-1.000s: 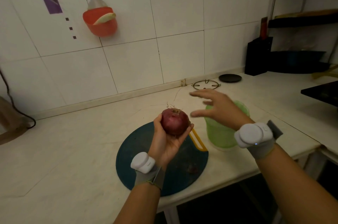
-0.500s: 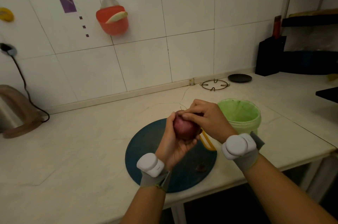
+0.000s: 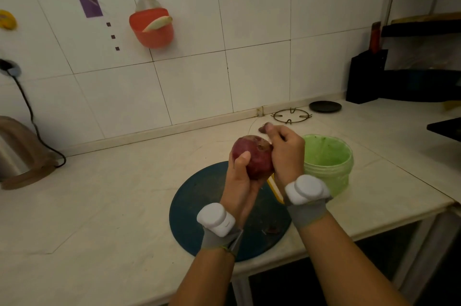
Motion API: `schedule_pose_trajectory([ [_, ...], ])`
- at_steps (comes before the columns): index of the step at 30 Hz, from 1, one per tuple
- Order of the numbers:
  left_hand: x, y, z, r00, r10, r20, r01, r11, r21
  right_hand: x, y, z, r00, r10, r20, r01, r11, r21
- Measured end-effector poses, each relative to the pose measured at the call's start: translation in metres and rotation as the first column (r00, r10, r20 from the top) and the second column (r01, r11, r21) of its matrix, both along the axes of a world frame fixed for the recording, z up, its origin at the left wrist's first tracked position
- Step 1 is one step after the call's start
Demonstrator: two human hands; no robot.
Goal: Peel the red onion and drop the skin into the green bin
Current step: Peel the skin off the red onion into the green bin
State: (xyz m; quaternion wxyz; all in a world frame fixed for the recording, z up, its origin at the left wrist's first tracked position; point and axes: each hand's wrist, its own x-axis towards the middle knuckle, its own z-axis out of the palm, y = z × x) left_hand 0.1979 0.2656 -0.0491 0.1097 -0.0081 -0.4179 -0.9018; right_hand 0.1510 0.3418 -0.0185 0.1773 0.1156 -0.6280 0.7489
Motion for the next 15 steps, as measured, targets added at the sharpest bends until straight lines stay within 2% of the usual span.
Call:
schedule_pose_trajectory([
  [2,-0.001,-0.002,-0.001,1.000,-0.014,-0.006,0.014,1.000,-0.016,-0.005,0.003,0.008,1.000,0.005,0.007,-0.005,1.000,0.003],
  [5,-0.003,-0.007,-0.002,0.998,-0.066,0.011,0.066,0.998,0.003,-0.009,0.015,0.020,0.997,0.007,-0.076,0.007,0.981,0.192],
  [7,-0.001,-0.009,-0.001,0.992,-0.122,0.036,0.119,0.990,0.077,-0.016,0.033,0.028,0.991,-0.061,-0.118,0.096,0.944,0.316],
  [10,0.002,-0.010,-0.003,0.983,-0.175,0.061,0.163,0.974,0.156,-0.033,0.070,0.029,0.973,-0.201,-0.117,0.229,0.758,0.611],
  [12,0.002,-0.008,-0.006,0.977,-0.195,0.088,0.172,0.961,0.215,-0.047,0.095,0.021,0.967,-0.253,-0.038,0.185,0.588,0.787],
  [15,0.001,-0.010,-0.011,0.976,-0.194,0.103,0.161,0.951,0.265,-0.057,0.113,0.008,0.961,-0.273,0.055,0.055,0.380,0.923],
])
